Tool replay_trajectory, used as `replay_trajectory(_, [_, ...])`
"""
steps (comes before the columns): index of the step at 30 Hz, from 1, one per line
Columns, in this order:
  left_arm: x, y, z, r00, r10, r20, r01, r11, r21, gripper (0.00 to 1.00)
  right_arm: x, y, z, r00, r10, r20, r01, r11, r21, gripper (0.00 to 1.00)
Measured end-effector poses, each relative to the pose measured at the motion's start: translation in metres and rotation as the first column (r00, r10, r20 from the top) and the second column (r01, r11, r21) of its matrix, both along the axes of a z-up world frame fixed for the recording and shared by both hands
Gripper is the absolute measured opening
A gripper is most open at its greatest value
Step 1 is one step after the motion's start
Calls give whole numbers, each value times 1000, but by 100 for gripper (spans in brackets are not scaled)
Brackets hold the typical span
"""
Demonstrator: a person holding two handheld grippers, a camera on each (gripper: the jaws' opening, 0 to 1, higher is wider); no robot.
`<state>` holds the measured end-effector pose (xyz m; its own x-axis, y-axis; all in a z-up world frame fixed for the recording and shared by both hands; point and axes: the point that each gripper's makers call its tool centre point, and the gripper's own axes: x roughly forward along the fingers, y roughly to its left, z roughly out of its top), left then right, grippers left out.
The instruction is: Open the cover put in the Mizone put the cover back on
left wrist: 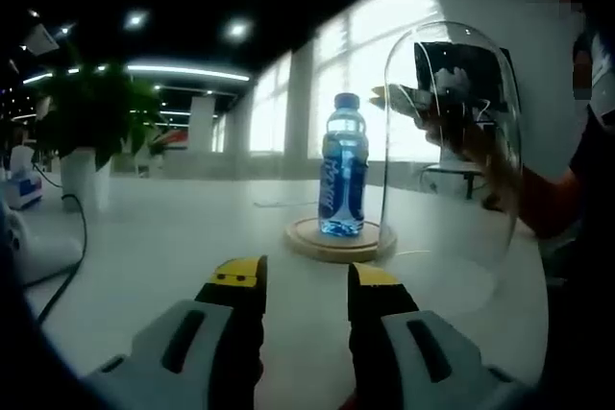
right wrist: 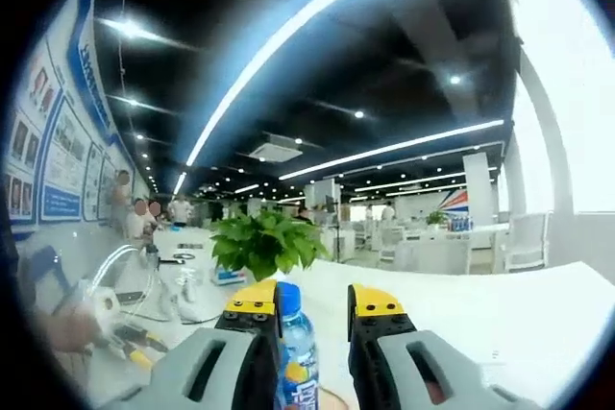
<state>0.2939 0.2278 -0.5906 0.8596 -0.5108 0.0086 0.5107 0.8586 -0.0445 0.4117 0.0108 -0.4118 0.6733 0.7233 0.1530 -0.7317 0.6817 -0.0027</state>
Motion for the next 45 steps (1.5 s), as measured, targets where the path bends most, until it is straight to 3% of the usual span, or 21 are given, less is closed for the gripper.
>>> replay_trajectory(8, [-1, 0, 2, 1000, 2, 8, -1, 1000, -3, 27, -28, -18, -11, 999, -36, 17, 36, 999, 7, 20])
replay_trajectory(13, [-1, 0, 2, 1000, -3, 8, 3, 1000, -6, 27, -39, -36, -29, 995, -99, 25, 99, 995, -16, 20])
replay_trajectory(21, [-2, -1, 3, 1000, -10, 9, 10, 1000, -21, 27, -51, -67, -42, 987, -159, 3, 158, 985, 75, 20])
replay_trajectory(27, [-3, -1, 7, 1000, -15, 28, 16, 1000, -24, 28, -60, -76, -55, 986, -164, -13, 165, 983, 79, 20])
replay_trajectory(34, [-4, -1, 9, 999, -22, 34, 23, 999, -36, 29, -60, -89, -95, 975, -219, -19, 220, 975, 36, 20])
replay_trajectory(37, [-4, -1, 9, 999, -21, 31, 22, 999, -39, 29, -58, -95, -108, 972, -232, -29, 234, 971, 54, 20])
replay_trajectory(42, [-2, -1, 7, 1000, -18, 21, 19, 999, -33, 29, -53, -107, -118, 961, -265, -84, 273, 955, 115, 19])
replay_trajectory(45, [-3, -3, 6, 1000, -24, 20, 25, 999, -29, 29, -53, -112, -115, 960, -269, -77, 278, 952, 131, 19])
